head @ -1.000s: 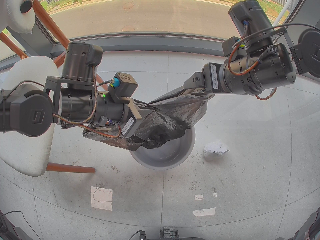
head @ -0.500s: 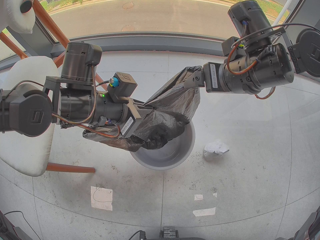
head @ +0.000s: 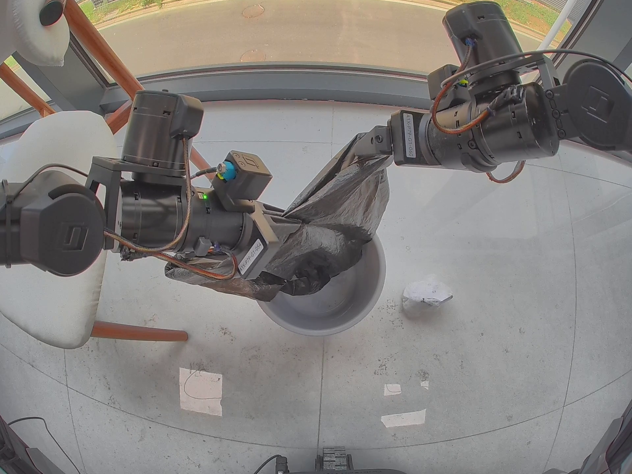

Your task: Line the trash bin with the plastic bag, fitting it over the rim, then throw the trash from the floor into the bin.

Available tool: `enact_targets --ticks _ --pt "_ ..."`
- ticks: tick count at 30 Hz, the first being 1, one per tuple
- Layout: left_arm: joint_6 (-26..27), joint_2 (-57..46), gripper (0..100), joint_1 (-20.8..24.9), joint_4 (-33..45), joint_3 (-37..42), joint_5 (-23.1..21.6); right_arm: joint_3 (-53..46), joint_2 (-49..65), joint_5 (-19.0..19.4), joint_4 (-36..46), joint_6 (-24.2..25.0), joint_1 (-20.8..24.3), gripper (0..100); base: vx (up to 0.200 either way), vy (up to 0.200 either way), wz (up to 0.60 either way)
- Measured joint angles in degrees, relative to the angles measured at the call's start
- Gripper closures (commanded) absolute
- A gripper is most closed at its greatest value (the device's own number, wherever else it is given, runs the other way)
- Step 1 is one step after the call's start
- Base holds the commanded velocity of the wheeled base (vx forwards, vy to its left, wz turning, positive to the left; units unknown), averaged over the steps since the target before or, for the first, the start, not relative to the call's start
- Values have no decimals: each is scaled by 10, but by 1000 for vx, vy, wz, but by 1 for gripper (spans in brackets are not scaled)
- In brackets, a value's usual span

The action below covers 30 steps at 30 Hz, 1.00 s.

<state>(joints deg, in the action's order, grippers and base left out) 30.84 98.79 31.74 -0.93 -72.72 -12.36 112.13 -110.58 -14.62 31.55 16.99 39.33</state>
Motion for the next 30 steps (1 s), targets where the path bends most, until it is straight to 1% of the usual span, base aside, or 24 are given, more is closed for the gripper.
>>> enact_targets --ticks 10,16,17,23,30 --pt "1 0 100 0 0 -5 1 3 -14 0 3 -1 -4 0 0 0 0" --pt "1 0 100 0 0 -9 4 -16 -16 -1 8 -1 -4 0 0 0 0" --pt "1 1 100 0 0 -10 8 -29 -16 -2 8 -1 -3 100 0 0 0" --pt "0 5 100 0 -1 -11 18 -74 -16 -8 5 -1 6 100 0 0 0" --pt "-11 7 100 -2 0 -13 22 -71 -14 -10 3 -1 3 100 0 0 0"
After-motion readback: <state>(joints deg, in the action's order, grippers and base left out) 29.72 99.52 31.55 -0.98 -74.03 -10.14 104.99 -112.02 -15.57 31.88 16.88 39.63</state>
